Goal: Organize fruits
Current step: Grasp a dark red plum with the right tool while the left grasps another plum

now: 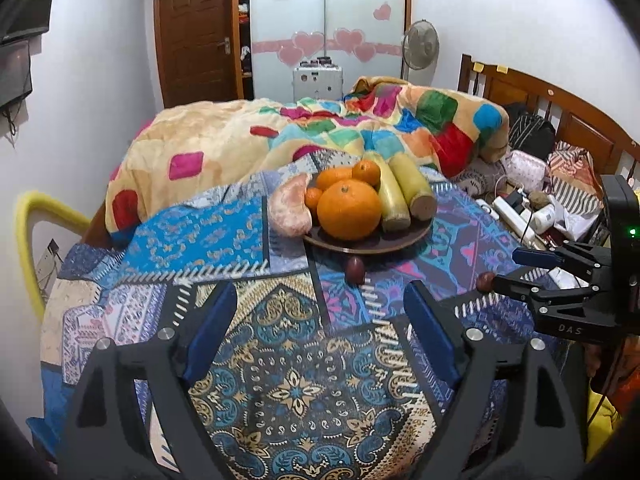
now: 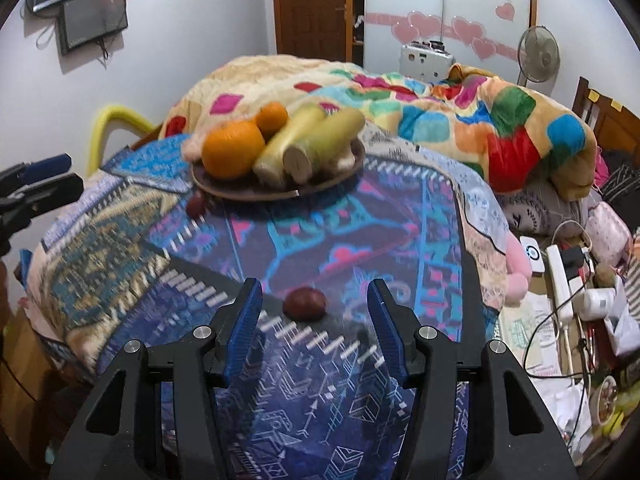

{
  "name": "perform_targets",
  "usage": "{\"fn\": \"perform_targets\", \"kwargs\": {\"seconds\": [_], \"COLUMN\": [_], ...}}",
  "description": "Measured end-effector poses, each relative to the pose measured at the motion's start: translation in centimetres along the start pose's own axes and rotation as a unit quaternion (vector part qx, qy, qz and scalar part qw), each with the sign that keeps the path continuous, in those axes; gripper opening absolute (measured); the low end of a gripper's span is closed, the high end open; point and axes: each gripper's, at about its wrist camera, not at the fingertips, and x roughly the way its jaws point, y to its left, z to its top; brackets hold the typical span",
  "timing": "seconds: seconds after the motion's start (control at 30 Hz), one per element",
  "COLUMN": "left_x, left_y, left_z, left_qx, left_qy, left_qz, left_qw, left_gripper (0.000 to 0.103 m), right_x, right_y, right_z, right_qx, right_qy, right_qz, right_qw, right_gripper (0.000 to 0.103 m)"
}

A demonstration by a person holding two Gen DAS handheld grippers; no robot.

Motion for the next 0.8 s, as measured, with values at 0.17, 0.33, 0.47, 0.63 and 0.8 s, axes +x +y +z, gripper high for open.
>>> {"fn": "perform_targets", "kwargs": {"seconds": [0.17, 0.33, 0.47, 0.63, 0.8], "left_x": [1.7, 3.4, 4.0, 4.8, 5.9], "left_y": [-0.2, -0.6, -0.8, -1.0, -1.2], "left_z": [-1.2, -1.7, -1.5, -0.9, -0.4], "left_qx": [0.0, 0.002, 0.004, 0.006, 0.01], "left_qy": [0.017, 0.037, 0.042, 0.048, 0.06], "left_qz": [-0.007, -0.017, -0.017, -0.019, -0.019], "left_qw": [0.9998, 0.9992, 0.999, 0.9986, 0.9979], "left_gripper": [0.086, 0.082, 0.082, 0.082, 0.081], "right_x": [1.1, 1.8, 1.9, 1.8, 1.5], "right_y": [0.2, 0.0, 0.1, 0.0, -0.1], "right_z": [-0.8, -0.6, -0.6, -0.7, -0.6], "right_qx": [-0.007, 0.001, -0.003, -0.005, -0.002], "right_qy": [0.013, 0.017, 0.01, 0.008, 0.007], "right_qz": [0.003, 0.016, 0.012, 0.015, 0.025], "right_qw": [1.0, 1.0, 1.0, 1.0, 1.0], "right_gripper": [0.051, 0.051, 0.037, 0.027, 0.022]}}
